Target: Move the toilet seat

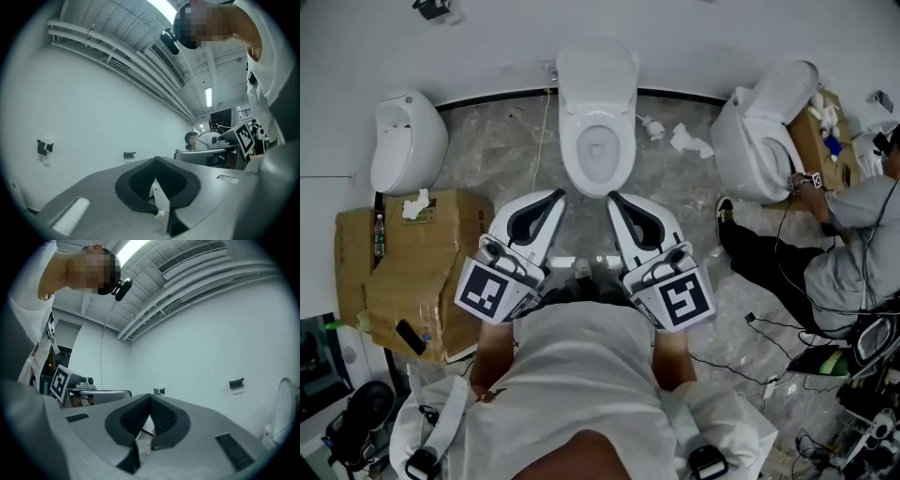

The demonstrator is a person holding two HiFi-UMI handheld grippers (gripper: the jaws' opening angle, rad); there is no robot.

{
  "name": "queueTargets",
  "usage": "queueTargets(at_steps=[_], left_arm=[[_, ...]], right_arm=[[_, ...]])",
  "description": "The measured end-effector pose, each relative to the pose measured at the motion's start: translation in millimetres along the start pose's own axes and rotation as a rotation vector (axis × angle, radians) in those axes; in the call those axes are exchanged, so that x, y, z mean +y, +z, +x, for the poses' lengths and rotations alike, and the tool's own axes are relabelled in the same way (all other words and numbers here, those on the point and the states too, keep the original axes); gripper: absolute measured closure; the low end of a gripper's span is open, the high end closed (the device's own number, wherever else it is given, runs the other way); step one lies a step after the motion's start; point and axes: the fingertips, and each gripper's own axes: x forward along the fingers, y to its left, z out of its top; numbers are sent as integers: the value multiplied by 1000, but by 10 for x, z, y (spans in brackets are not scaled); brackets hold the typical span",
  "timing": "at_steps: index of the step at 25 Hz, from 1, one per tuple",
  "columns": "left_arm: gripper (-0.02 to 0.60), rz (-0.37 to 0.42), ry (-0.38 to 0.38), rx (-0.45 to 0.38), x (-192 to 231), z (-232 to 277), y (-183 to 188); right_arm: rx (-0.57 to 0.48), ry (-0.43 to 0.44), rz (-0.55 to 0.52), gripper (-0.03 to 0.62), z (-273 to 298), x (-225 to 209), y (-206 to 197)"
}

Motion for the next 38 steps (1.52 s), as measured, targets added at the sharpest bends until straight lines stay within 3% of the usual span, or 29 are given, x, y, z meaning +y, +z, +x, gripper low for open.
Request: queueTargets(at_steps=[13, 27, 33, 38], left_arm=[[581, -27, 3, 24, 512, 422, -148], [581, -17, 54, 55, 1021, 1362, -261], [581, 0, 77, 80, 1069, 1751, -310], [581, 2, 100, 92, 1117, 1917, -368]], right_arm=[[64, -8, 23, 595, 447, -399, -167], [80, 45, 41, 595, 1008, -1335, -266], [31, 65, 23, 595, 1097, -1789, -213], [73, 90, 55, 595, 1119, -1927, -304]])
